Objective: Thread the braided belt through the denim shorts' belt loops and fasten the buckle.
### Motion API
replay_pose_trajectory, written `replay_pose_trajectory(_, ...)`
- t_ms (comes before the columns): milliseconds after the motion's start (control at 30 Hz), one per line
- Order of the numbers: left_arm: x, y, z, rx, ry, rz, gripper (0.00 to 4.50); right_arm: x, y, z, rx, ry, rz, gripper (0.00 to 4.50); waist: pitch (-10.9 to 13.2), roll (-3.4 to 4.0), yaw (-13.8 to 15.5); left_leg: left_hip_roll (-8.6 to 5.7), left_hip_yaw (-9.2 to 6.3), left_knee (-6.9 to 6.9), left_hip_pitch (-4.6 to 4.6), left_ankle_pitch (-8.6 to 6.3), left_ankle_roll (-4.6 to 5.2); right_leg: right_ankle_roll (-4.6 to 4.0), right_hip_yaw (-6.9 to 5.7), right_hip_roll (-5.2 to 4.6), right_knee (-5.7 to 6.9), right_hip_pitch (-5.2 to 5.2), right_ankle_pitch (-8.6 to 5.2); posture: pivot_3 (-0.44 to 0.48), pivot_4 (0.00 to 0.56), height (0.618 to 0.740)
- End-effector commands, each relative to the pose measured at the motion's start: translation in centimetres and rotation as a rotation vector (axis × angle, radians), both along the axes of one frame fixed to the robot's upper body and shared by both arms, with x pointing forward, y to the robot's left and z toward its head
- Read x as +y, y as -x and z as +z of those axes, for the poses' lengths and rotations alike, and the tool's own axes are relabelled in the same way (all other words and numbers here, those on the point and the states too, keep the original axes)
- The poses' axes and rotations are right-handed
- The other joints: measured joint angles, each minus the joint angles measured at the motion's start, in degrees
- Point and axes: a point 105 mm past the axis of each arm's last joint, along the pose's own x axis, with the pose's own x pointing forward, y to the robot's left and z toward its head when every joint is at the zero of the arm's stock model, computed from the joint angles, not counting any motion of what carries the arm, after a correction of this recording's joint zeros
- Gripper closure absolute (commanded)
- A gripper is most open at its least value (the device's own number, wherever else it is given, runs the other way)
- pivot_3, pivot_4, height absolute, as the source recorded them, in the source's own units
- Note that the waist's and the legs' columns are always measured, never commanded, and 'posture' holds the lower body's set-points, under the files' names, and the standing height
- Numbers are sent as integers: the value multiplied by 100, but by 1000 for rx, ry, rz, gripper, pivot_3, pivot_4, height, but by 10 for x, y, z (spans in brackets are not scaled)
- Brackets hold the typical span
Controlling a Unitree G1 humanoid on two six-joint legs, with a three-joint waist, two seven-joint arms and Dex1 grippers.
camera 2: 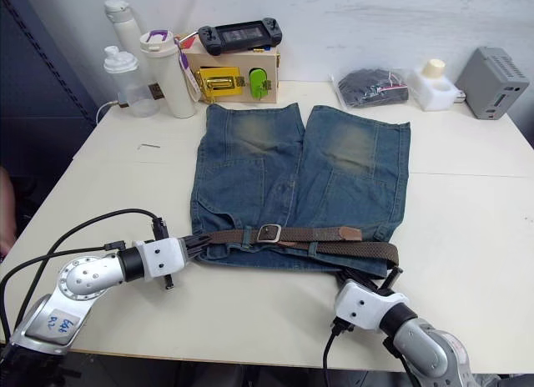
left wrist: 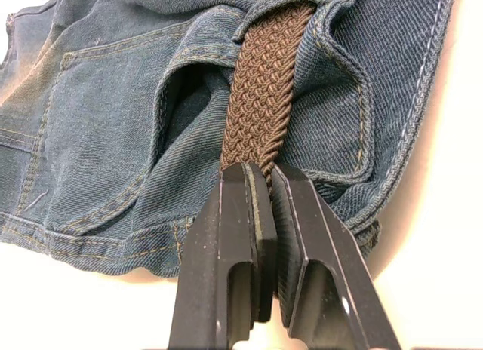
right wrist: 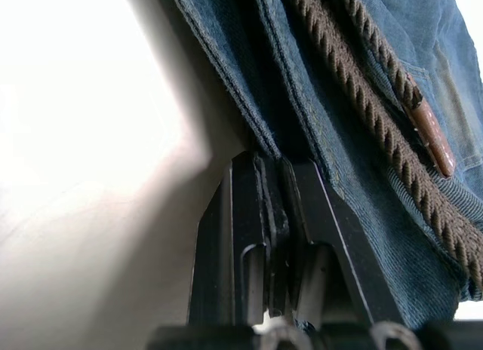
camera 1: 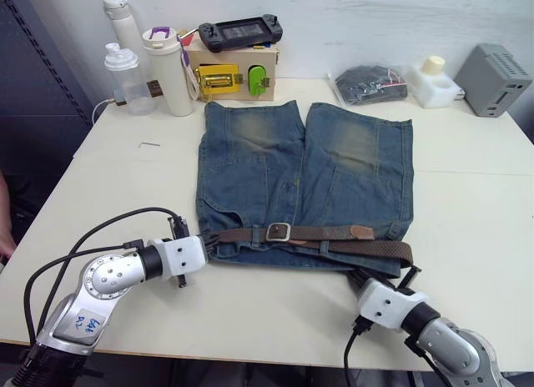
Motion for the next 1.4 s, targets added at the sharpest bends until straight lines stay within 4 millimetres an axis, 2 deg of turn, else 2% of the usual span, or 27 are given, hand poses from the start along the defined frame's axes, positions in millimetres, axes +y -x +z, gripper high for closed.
replay_pose_trajectory(33,33,-8,-16,73,-48,135,4421,-6,7,-15,94,-3,-23,4500,0,0,1,0,0,0,0,0,0,0,0,0,1,0,0,0,150,645)
replay_pose_trajectory(167,12,-12,-5,39,-1,70,4421,4,11,-5,102,-27,41,4500,0,1,14,-1,0,0,-1,0,0,4,1,-1,1,0,-2,0,150,645)
replay_pose_trajectory(267,-2,-12,-2,33,32,36,4500,4,8,9,76,-38,55,3405,0,2,20,-3,0,2,0,0,0,4,1,-1,1,1,-2,0,150,645)
replay_pose_trajectory(400,-18,-12,1,29,70,3,4500,3,15,18,50,-38,96,1644,0,2,38,-5,-1,2,-1,0,1,5,0,-3,0,4,-2,0,150,645)
replay_pose_trajectory(533,-22,-14,2,23,76,-7,4500,-1,27,23,72,-51,151,1644,4,7,72,-16,-2,4,-2,2,5,5,3,-13,-1,8,-2,0,150,645)
replay_pose_trajectory(667,-28,-15,0,21,78,-25,4500,7,40,39,73,-114,230,1644,11,19,98,-16,-1,7,-2,4,8,5,4,-14,-6,12,-3,0,150,645)
replay_pose_trajectory(800,-31,-15,-1,23,80,-35,4500,9,22,51,-26,-101,204,1644,11,20,108,-16,-1,8,-2,6,10,6,3,-13,-14,16,-3,0,150,645)
replay_pose_trajectory(1233,-34,-14,1,21,88,-34,4500,-3,-5,30,-111,82,96,1644,14,25,181,-19,0,8,-4,6,11,6,5,-15,-11,13,-3,0,150,645)
replay_pose_trajectory(1333,-34,-13,1,22,90,-34,4500,-5,-7,22,-108,117,78,2430,14,25,182,-19,-1,8,-3,6,11,6,5,-13,-10,13,-3,0,150,645)
replay_pose_trajectory(1400,-34,-13,1,23,90,-35,4500,-5,-7,18,-102,122,72,3314,14,25,184,-19,0,8,-4,6,11,6,5,-14,-7,12,-3,0,150,645)
